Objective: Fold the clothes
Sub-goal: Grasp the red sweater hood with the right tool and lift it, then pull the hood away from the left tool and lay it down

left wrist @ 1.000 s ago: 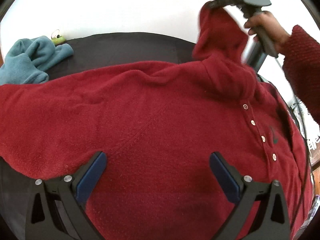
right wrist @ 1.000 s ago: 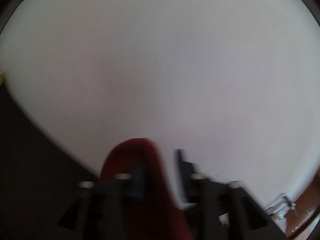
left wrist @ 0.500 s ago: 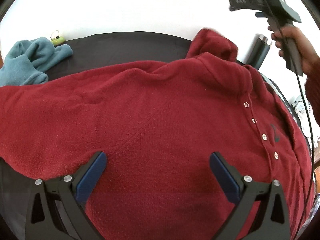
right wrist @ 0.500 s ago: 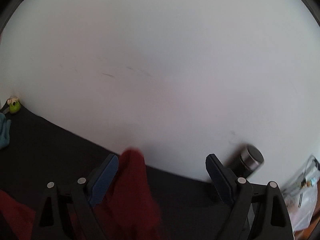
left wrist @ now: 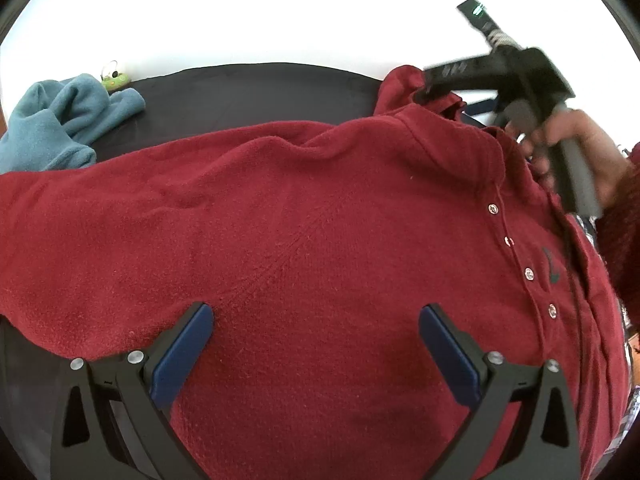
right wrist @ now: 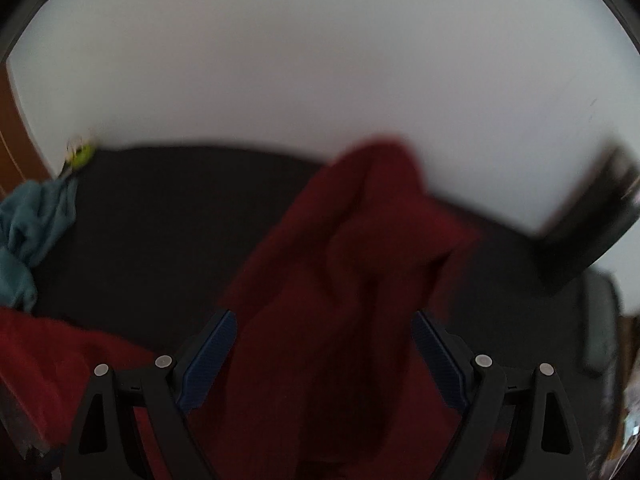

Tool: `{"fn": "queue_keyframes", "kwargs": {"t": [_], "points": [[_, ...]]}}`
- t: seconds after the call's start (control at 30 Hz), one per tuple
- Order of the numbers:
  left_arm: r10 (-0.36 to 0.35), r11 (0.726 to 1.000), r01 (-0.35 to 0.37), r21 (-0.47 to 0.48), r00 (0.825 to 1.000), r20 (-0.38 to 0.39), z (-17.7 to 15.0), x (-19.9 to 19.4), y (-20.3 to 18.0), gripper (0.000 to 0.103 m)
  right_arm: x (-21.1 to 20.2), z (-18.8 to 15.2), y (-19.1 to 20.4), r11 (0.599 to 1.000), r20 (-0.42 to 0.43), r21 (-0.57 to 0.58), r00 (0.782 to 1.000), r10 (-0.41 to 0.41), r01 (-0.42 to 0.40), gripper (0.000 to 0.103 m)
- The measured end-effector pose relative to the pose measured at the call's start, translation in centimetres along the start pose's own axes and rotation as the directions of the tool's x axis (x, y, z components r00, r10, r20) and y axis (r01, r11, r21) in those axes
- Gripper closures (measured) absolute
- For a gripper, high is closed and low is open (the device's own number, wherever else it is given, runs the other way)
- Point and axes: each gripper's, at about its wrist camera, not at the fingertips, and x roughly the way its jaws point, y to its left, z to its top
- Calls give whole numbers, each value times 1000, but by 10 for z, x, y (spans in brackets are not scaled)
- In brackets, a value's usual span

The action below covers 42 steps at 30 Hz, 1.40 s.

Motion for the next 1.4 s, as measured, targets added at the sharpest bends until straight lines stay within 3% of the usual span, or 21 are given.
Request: {"fn": "queue_keyframes", "kwargs": {"t": [0.17, 0.23, 0.33, 0.43, 0.6, 0.77, 0.93, 1.1, 1.2, 1.3, 1.4], "points": [[6, 1000, -6, 4, 1000, -2, -1, 0, -2, 0, 35, 6, -8, 998, -33, 19, 998, -61, 62, 12], [6, 1000, -6, 4, 1000, -2, 0, 1, -2, 0, 48, 12, -14, 992, -41, 37, 992, -121, 123, 12], [7, 1000, -7, 4, 1000, -2, 0, 1, -2, 0, 64, 23, -34, 980, -16, 98, 985, -170, 171, 12], [12, 1000, -12, 9, 1000, -4, -2, 0, -4, 0, 73, 38, -48, 954, 19, 112, 959, -283, 279, 12], [17, 1000, -17, 14, 1000, -6, -3, 0, -6, 0, 83, 53, -57, 918, 58, 97, 919, -391, 384, 12], [26, 999, -26, 20, 1000, -8, -3, 1, -7, 0, 96, 66, -64, 907, 65, 96, 906, -417, 410, 4], [34, 999, -34, 25, 999, -10, -2, 2, -8, 0, 75, 67, -72, 942, 73, 76, 941, -332, 326, 4], [33, 999, -33, 23, 999, -11, -1, 2, -7, 0, 4, 51, -80, 982, 176, 75, 967, -185, 174, 4], [33, 999, -32, 22, 999, -11, 0, 2, -7, 0, -14, 29, -66, 997, 145, 33, 987, -70, 66, 4], [32, 999, -32, 20, 999, -10, 0, 2, -8, 0, -24, 1, -45, 999, 104, -26, 994, 38, -36, 4], [32, 999, -31, 19, 999, -10, -1, 2, -8, 0, -14, -34, -17, 988, 56, -134, 995, 83, -75, 4]]}}
